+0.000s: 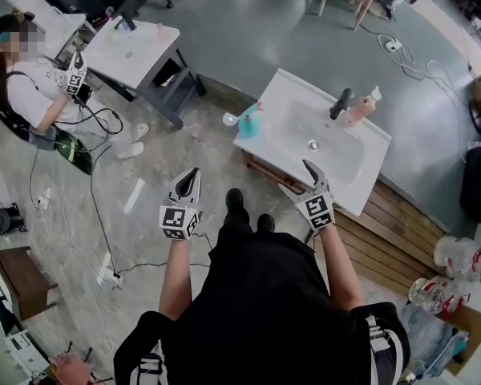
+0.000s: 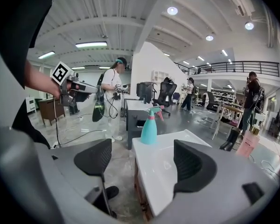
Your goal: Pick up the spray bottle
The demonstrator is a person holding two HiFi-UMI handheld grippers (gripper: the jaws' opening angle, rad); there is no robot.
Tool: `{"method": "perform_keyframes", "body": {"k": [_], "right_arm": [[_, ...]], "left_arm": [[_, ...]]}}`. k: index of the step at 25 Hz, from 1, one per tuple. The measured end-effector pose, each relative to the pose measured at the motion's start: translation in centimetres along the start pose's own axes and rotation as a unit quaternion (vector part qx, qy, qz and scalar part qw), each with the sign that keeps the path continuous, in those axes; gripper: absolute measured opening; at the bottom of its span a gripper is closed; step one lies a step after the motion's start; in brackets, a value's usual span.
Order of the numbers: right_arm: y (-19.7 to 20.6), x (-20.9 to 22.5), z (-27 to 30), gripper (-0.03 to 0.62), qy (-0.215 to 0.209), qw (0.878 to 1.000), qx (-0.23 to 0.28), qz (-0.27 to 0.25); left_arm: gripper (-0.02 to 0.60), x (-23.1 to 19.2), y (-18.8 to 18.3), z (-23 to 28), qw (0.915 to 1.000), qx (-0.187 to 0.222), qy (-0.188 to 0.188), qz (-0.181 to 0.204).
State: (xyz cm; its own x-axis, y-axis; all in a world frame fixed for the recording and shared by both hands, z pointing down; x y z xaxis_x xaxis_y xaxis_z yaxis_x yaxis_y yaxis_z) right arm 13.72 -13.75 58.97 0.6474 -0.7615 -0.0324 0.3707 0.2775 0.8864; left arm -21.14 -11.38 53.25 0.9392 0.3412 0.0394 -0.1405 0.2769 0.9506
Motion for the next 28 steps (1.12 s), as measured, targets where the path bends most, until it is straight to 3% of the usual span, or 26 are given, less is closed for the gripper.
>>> {"method": "perform_keyframes", "body": {"k": [17,28], "right_arm": [[-6.6,2.3,13.5,0.445,-0.004,1.0,0.006,0.013],[-10.0,3.1,19.8,0.448,0.03,1.0,0.004,-0.006]], "left_arm": [[0.025,-11.9,-3.0,9.5,0.9994,-0.007,0.032,0.008],[0.025,-18.1,-4.5,13.5,0.9971,0.004,0.07,0.029]]}}
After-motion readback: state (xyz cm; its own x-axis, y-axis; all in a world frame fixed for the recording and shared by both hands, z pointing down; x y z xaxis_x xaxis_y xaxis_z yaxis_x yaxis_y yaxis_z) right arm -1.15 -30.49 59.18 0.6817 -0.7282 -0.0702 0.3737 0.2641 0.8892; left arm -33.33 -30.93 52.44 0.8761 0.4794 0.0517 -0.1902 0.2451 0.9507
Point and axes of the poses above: the fingertips, and each gripper's own axes: z forward along the fingers, x to its right, y out of its underside, the point moved 9 cm from there along -z, backward along the fingers, and after that the axes turned 6 degrees about -y, right-handed, at the moved point
